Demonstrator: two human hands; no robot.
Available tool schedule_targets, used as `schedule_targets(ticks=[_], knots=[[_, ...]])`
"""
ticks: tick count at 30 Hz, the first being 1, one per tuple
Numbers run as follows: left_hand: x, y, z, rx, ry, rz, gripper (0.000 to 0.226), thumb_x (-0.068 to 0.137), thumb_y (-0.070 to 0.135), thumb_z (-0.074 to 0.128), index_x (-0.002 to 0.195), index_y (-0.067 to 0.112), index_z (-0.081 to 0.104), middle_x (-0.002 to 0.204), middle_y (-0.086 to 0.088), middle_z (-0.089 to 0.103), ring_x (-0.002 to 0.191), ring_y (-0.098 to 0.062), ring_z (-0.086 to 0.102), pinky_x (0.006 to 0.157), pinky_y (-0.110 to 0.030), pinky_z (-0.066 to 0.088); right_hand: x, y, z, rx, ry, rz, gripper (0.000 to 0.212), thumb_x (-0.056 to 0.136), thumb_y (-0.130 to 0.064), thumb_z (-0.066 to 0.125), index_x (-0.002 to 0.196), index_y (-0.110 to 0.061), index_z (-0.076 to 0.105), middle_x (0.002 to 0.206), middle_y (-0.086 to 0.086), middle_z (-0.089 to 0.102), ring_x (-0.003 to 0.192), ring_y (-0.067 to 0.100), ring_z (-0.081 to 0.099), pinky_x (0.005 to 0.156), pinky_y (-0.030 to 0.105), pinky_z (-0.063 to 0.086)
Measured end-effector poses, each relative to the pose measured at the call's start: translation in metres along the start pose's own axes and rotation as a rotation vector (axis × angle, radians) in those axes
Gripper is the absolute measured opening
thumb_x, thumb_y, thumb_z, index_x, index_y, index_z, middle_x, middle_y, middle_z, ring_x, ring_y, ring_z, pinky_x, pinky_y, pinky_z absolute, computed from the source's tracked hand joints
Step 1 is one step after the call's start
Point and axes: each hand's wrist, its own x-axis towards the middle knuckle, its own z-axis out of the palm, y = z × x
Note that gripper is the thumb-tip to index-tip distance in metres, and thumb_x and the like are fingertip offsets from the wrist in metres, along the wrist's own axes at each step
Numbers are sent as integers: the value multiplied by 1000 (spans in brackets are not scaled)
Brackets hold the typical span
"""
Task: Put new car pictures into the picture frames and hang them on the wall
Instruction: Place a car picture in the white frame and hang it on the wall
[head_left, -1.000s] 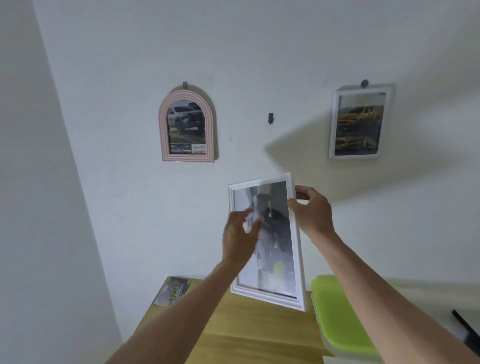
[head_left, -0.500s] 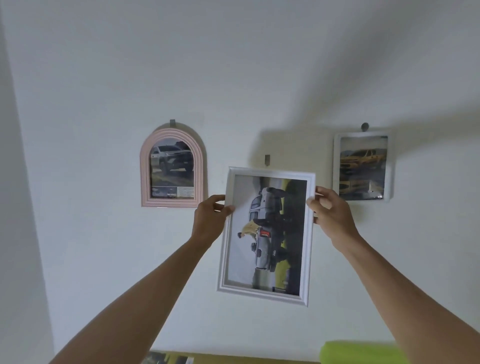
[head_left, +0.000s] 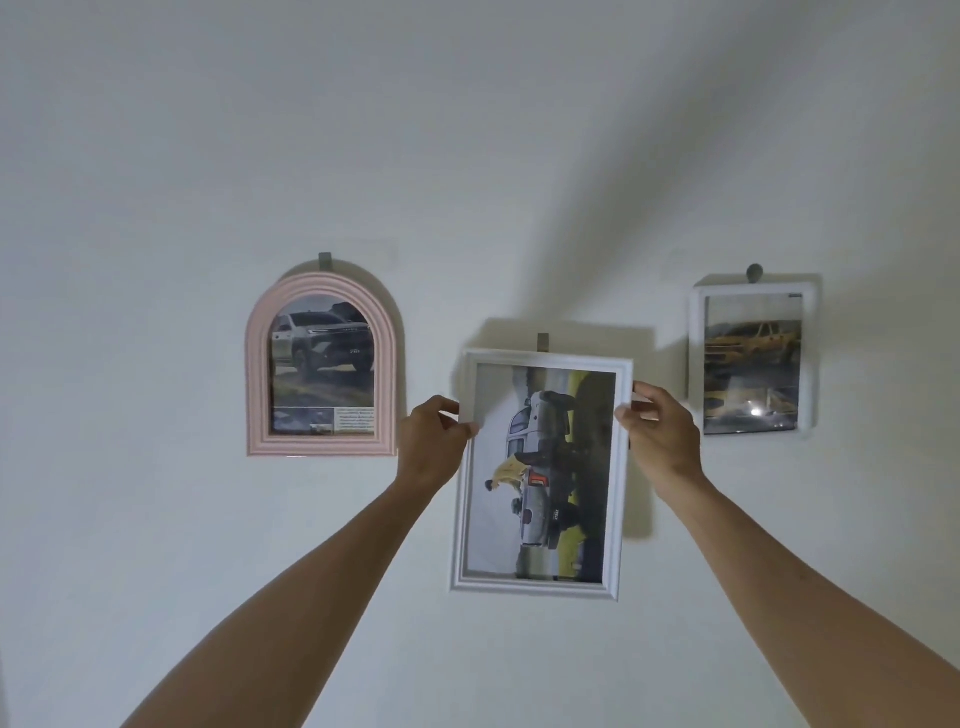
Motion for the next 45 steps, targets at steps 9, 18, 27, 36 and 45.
schedule_targets(ticks=[9, 18, 27, 36, 45], knots=[[8, -17, 15, 14, 51, -23, 32, 82, 14, 76, 111, 5, 64, 91, -3, 69, 84, -21, 65, 77, -27, 54, 10, 17, 16, 1, -8, -29, 33, 95, -17, 65, 128, -14, 64, 114, 4, 69, 98, 18, 62, 89, 24, 46], [9, -25, 23, -54, 94, 12, 22, 82, 14, 76, 102, 11, 67, 84, 2, 68, 73, -6, 60, 63, -10, 41, 11, 29, 20, 79, 48, -47, 34, 94, -16, 66, 128, -17, 65, 116, 3, 69, 97, 15, 63, 83, 8, 42], [14, -18, 25, -91, 125, 44, 17, 84, 14, 73, 99, 15, 66, 82, 4, 66, 71, -4, 58, 55, -4, 40, 18, 23, 18, 101, 56, -67, 37, 94, -17, 67, 131, -18, 63, 120, 3, 69, 100, 13, 61, 89, 17, 44], [19, -22, 23, -75, 150, 23, 18, 84, 13, 72, 100, 13, 65, 87, 1, 67, 78, -13, 61, 65, -14, 44, 21, 19, 23, 68, 38, -87, 36, 92, -17, 69, 128, -16, 65, 113, 0, 70, 97, 14, 63, 89, 20, 52], [19, -26, 18, -48, 135, 42, 27, 84, 23, 75, 107, 12, 68, 86, 4, 69, 78, -10, 63, 67, -15, 46, 23, 19, 26, -12, 52, -135, 33, 93, -17, 68, 125, -15, 64, 109, -1, 69, 90, 9, 61, 73, 2, 39]])
